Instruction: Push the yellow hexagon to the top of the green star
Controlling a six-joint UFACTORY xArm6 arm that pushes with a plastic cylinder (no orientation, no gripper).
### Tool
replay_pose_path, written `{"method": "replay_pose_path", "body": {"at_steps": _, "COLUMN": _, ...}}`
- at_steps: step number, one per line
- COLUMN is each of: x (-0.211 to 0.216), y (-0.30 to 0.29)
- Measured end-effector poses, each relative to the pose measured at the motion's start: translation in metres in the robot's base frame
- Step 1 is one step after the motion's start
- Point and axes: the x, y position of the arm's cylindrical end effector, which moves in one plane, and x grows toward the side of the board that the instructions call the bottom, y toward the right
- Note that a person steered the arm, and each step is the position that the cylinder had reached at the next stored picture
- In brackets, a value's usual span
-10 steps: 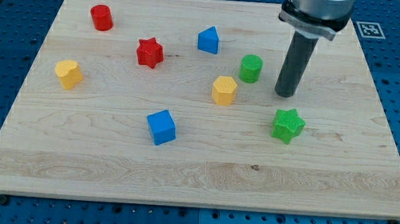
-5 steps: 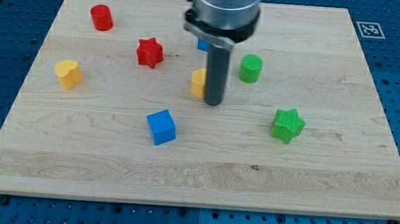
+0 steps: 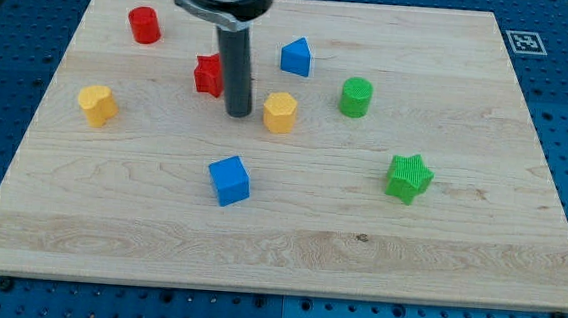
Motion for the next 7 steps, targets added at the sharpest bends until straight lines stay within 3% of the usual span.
{"method": "replay_pose_path", "body": {"at_steps": 7, "x": 0.012, "y": 0.112}}
